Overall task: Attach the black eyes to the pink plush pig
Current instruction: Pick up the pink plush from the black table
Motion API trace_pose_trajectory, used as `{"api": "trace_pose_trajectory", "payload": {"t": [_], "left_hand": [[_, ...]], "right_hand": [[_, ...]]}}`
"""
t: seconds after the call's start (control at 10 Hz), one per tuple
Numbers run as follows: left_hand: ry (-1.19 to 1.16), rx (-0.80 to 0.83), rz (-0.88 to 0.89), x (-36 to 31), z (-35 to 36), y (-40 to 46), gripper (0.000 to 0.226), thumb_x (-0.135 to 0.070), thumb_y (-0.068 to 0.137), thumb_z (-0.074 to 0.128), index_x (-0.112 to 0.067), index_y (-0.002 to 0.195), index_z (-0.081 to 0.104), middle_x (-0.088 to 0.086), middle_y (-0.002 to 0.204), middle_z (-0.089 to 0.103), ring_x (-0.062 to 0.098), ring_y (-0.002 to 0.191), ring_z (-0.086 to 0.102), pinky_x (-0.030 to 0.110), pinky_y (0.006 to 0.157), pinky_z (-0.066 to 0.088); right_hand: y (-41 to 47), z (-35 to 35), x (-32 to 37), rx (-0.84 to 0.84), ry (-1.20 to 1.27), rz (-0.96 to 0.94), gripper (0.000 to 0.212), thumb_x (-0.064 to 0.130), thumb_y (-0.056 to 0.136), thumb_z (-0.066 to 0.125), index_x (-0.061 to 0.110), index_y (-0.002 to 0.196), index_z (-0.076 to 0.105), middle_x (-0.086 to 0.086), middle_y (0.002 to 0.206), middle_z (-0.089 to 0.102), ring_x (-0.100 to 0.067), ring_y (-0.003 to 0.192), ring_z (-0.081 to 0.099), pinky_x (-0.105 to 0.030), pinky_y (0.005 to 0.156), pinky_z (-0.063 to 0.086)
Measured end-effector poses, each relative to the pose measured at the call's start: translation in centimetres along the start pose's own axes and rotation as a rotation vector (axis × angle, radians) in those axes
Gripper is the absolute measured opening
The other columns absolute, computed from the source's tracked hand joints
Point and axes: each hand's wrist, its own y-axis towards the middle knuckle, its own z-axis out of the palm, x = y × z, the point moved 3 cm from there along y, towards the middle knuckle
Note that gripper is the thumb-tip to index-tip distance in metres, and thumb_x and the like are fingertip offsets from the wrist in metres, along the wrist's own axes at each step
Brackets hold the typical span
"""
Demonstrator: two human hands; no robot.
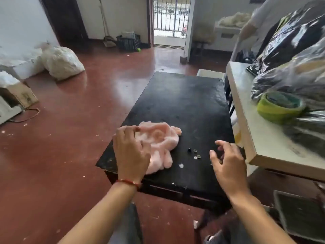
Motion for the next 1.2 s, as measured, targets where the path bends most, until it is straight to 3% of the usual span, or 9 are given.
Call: {"api": "trace_pose_trajectory", "payload": {"t": [0.1, 0.3, 0.5, 0.6, 0.7, 0.8, 0.9, 1.1, 1.2], "left_hand": [[0.055, 0.152, -0.127, 1.1, 2.8, 3.8, 0.034, -0.007, 0.089, 0.070, 0.000, 0.123, 0.065, 0.025, 0.127, 0.061, 0.042, 0.117, 0.059, 0.049, 0.101, 0.049], [0.384, 0.542, -0.458, 3.1, 6.7, 6.5, 0.080, -0.060, 0.079, 0.071, -0.007, 0.138, 0.058, 0.020, 0.144, 0.059, 0.041, 0.138, 0.050, 0.050, 0.115, 0.043], [-0.068, 0.579, -0.552, 4.1, 5.6, 7.3, 0.028, -0.017, 0.090, 0.073, 0.007, 0.105, 0.074, 0.030, 0.107, 0.077, 0.039, 0.094, 0.073, 0.046, 0.078, 0.055], [-0.522, 0.613, -0.724, 3.5, 3.1, 5.6, 0.031, 0.000, 0.101, 0.061, 0.013, 0.129, 0.065, 0.041, 0.132, 0.066, 0.046, 0.111, 0.070, 0.049, 0.100, 0.058], [-0.981, 0.836, -0.760, 0.8, -0.1, 2.8, 0.041, 0.011, 0.106, 0.037, 0.009, 0.145, 0.048, 0.049, 0.142, 0.049, 0.064, 0.121, 0.058, 0.063, 0.109, 0.050], [-1.200, 0.803, -0.808, 0.4, -3.6, 0.4, 0.053, 0.022, 0.096, 0.029, 0.006, 0.134, 0.061, 0.048, 0.125, 0.059, 0.067, 0.103, 0.068, 0.068, 0.089, 0.061], [-1.072, 0.726, -0.769, 1.7, -6.1, -2.7, 0.048, 0.027, 0.089, 0.039, 0.011, 0.123, 0.068, 0.027, 0.098, 0.073, 0.026, 0.068, 0.078, 0.026, 0.053, 0.065], [-0.993, 0.695, -0.539, 0.2, -9.8, -6.9, 0.034, 0.001, 0.090, 0.080, 0.003, 0.123, 0.073, 0.041, 0.126, 0.069, 0.038, 0.103, 0.071, 0.046, 0.093, 0.058], [-0.993, 0.704, -0.592, 0.0, -10.6, -8.3, 0.030, -0.013, 0.089, 0.078, 0.002, 0.115, 0.077, 0.030, 0.110, 0.080, 0.029, 0.087, 0.078, 0.032, 0.071, 0.066]], "right_hand": [[0.8, 1.2, -1.2, 0.068, -0.111, 0.184, 0.043, 0.021, 0.093, 0.081, -0.001, 0.127, 0.066, -0.025, 0.110, 0.066, -0.044, 0.096, 0.068, -0.047, 0.080, 0.057], [0.6, 2.6, -2.7, 0.006, -0.067, 0.151, 0.014, -0.006, 0.087, 0.083, -0.004, 0.084, 0.069, -0.023, 0.083, 0.068, -0.046, 0.076, 0.068, -0.048, 0.070, 0.054], [0.4, 2.2, -2.9, -0.051, 0.070, 0.174, 0.016, -0.004, 0.092, 0.078, -0.003, 0.087, 0.062, -0.014, 0.081, 0.062, -0.031, 0.069, 0.056, -0.029, 0.069, 0.030], [0.4, 1.3, -2.0, -0.038, 0.114, 0.084, 0.018, -0.004, 0.090, 0.079, -0.002, 0.086, 0.062, -0.015, 0.075, 0.067, -0.028, 0.062, 0.056, -0.028, 0.058, 0.038], [-0.6, -0.3, 0.5, -0.066, 0.307, 0.101, 0.012, 0.016, 0.095, 0.076, 0.009, 0.091, 0.067, -0.006, 0.079, 0.070, -0.024, 0.068, 0.066, -0.023, 0.064, 0.052], [-2.2, -1.8, 6.3, -0.037, 0.583, 0.089, 0.013, 0.042, 0.092, 0.071, 0.029, 0.091, 0.071, 0.005, 0.078, 0.073, -0.014, 0.076, 0.072, -0.007, 0.066, 0.052], [-3.1, -2.4, 11.8, 0.068, 0.759, 0.022, 0.014, 0.044, 0.090, 0.073, 0.030, 0.094, 0.077, 0.007, 0.078, 0.078, -0.013, 0.072, 0.076, -0.016, 0.064, 0.058], [-3.7, -1.8, 16.7, 0.286, 0.656, -0.060, 0.021, 0.041, 0.101, 0.064, 0.023, 0.091, 0.071, 0.009, 0.080, 0.079, -0.009, 0.076, 0.072, -0.022, 0.069, 0.054], [-5.1, -1.0, 16.6, 0.350, 0.559, -0.071, 0.024, 0.033, 0.107, 0.061, 0.017, 0.090, 0.063, -0.001, 0.063, 0.069, -0.015, 0.055, 0.057, -0.024, 0.057, 0.046]]}}
